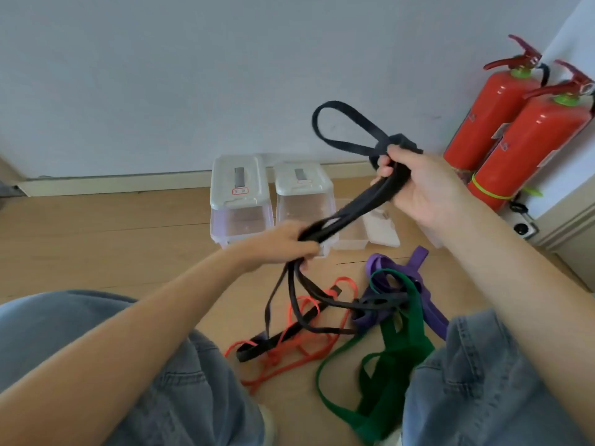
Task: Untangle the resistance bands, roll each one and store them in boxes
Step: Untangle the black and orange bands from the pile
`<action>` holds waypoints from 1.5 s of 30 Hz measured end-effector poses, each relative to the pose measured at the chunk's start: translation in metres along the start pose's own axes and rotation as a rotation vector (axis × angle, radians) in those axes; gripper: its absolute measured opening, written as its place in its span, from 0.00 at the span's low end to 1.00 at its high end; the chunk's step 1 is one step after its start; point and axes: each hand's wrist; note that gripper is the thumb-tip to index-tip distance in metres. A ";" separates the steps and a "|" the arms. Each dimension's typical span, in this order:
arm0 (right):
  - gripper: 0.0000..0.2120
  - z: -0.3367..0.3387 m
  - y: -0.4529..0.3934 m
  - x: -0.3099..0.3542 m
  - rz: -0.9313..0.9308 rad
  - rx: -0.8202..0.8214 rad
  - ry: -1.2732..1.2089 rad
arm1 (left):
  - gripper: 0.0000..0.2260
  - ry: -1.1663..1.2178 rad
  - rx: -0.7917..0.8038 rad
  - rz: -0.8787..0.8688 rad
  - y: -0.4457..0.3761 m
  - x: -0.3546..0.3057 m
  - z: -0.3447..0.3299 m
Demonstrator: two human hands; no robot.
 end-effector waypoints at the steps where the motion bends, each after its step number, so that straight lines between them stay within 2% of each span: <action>1: 0.03 0.010 -0.003 0.003 -0.035 -0.059 0.067 | 0.05 0.098 -0.084 -0.061 0.007 -0.010 0.020; 3: 0.08 0.021 -0.003 0.002 -0.192 -0.019 0.196 | 0.03 0.316 -0.216 -0.249 0.026 -0.031 0.056; 4: 0.14 0.024 -0.002 -0.001 -0.284 0.043 0.289 | 0.02 0.324 -0.251 -0.323 0.033 -0.039 0.070; 5: 0.21 0.025 0.001 -0.007 -0.367 0.099 0.468 | 0.04 0.234 -0.287 -0.336 0.038 -0.043 0.077; 7: 0.30 0.026 0.010 -0.019 -0.486 0.176 0.990 | 0.07 -0.113 -0.316 -0.235 0.036 -0.043 0.076; 9: 0.28 0.029 0.012 -0.028 -0.408 0.159 1.512 | 0.07 -0.485 -0.205 -0.068 0.024 -0.036 0.056; 10: 0.26 0.030 0.010 -0.028 -0.292 0.111 1.705 | 0.07 -0.606 -0.130 -0.009 0.017 -0.032 0.045; 11: 0.24 0.031 0.009 -0.026 -0.160 0.094 1.782 | 0.08 -0.671 -0.066 0.014 0.010 -0.028 0.034; 12: 0.22 0.029 0.009 -0.024 -0.076 0.167 1.698 | 0.07 -0.705 -0.027 0.010 0.006 -0.025 0.026; 14: 0.27 0.016 0.018 -0.025 -0.098 0.462 1.388 | 0.06 -0.717 -0.003 -0.046 0.002 -0.024 0.017; 15: 0.28 0.010 0.022 -0.029 -0.127 0.594 1.353 | 0.05 -0.699 -0.006 -0.078 0.002 -0.025 0.017; 17: 0.22 0.003 0.023 -0.042 -0.089 0.717 1.409 | 0.05 -0.627 -0.073 -0.154 0.005 -0.027 0.022; 19: 0.07 -0.002 0.022 -0.049 -0.013 0.660 1.404 | 0.04 -0.545 -0.221 -0.209 0.005 -0.023 0.032; 22: 0.05 -0.007 0.019 -0.047 0.032 0.483 1.117 | 0.05 -0.414 -0.365 -0.203 -0.001 -0.008 0.029; 24: 0.03 -0.011 0.021 -0.038 0.078 0.472 0.886 | 0.09 -0.240 -0.314 -0.191 -0.009 0.008 0.012; 26: 0.05 -0.013 0.022 -0.027 0.126 0.515 0.655 | 0.09 -0.169 -0.192 -0.156 -0.014 0.027 -0.005; 30: 0.12 -0.006 0.024 -0.005 0.226 0.496 0.437 | 0.05 -0.251 -0.081 -0.058 -0.017 0.054 -0.004; 32: 0.09 0.004 0.020 0.000 0.201 0.388 0.578 | 0.05 -0.311 -0.127 0.021 -0.015 0.050 0.013; 34: 0.02 0.022 0.013 0.003 0.123 0.296 1.052 | 0.05 -0.135 -0.307 0.007 -0.006 0.031 0.040; 35: 0.03 0.029 0.012 0.005 0.021 0.281 1.328 | 0.06 0.014 -0.403 -0.052 0.003 0.017 0.053; 37: 0.18 0.040 0.013 0.002 -0.205 0.302 1.663 | 0.11 0.167 -0.463 -0.205 0.024 -0.011 0.073; 39: 0.41 0.036 0.017 0.000 -0.247 0.352 1.592 | 0.14 -0.001 -0.314 -0.247 0.037 -0.034 0.068; 40: 0.46 0.030 0.019 -0.002 -0.195 0.422 1.453 | 0.15 -0.116 -0.218 -0.239 0.039 -0.042 0.058; 41: 0.45 0.023 0.021 -0.006 -0.144 0.521 1.333 | 0.16 -0.193 -0.147 -0.230 0.038 -0.047 0.046; 43: 0.34 0.012 0.022 -0.021 -0.076 0.700 1.288 | 0.17 -0.248 -0.103 -0.249 0.030 -0.051 0.028; 45: 0.19 0.005 0.022 -0.035 -0.003 0.698 1.293 | 0.17 -0.239 -0.166 -0.276 0.025 -0.047 0.029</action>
Point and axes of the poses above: each hand's wrist, its own y-axis away from the middle knuckle, its own z-axis out of the back of the hand, x = y × z, and after that the axes turned 3 degrees about x, right-handed
